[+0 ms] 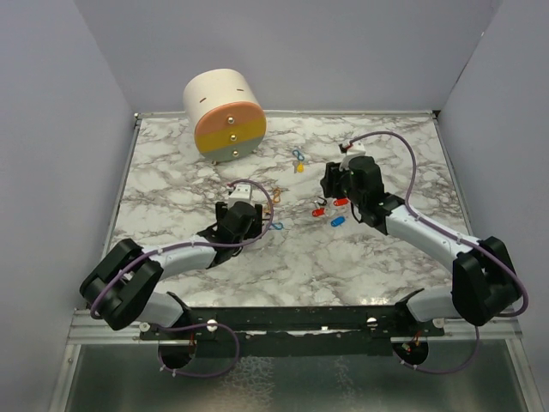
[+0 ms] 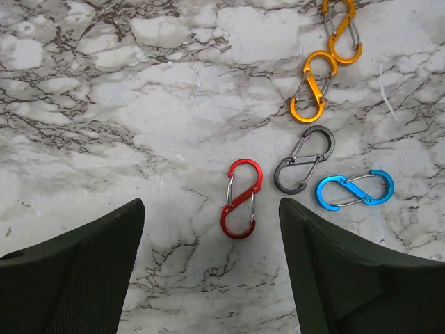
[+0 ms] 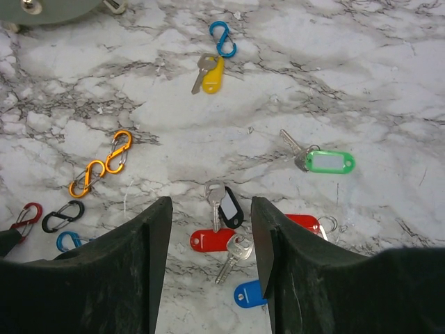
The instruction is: Put the keys on the keyring
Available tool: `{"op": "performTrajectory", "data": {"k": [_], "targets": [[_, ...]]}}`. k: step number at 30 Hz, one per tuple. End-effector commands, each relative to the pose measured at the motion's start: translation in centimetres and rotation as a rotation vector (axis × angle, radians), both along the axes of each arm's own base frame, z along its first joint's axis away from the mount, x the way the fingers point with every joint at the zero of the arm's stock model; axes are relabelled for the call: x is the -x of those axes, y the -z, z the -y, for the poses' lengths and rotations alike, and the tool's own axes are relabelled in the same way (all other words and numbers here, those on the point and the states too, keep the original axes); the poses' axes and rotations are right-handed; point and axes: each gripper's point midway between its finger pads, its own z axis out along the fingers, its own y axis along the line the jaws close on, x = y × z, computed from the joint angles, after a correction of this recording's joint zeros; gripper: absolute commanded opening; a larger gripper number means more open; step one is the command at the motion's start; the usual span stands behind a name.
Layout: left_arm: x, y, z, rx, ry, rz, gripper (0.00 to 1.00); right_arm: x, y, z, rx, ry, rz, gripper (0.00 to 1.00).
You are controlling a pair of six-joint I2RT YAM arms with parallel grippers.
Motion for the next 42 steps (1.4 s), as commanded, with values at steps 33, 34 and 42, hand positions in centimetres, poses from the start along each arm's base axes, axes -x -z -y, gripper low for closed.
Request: {"op": "performTrajectory", "data": {"k": [33,34,42], "targets": [[0.4,4.3,0.7,-0.029,0.044,-0.139,0.49,0.8,-1.5,1.8,-0.002,0.072,0.037,0.45],[0.5,4.3,0.8,-0.026,0.048,-0.145,0.49,0.8,-1.4,1.8,-0.001,0.072,0.036,0.45],[1.3,4.4,0.9,-0.001,0.063,-0.163,0.58,0.8,-1.4,1.8,-0.004,0.074,0.035,0.44]]}}
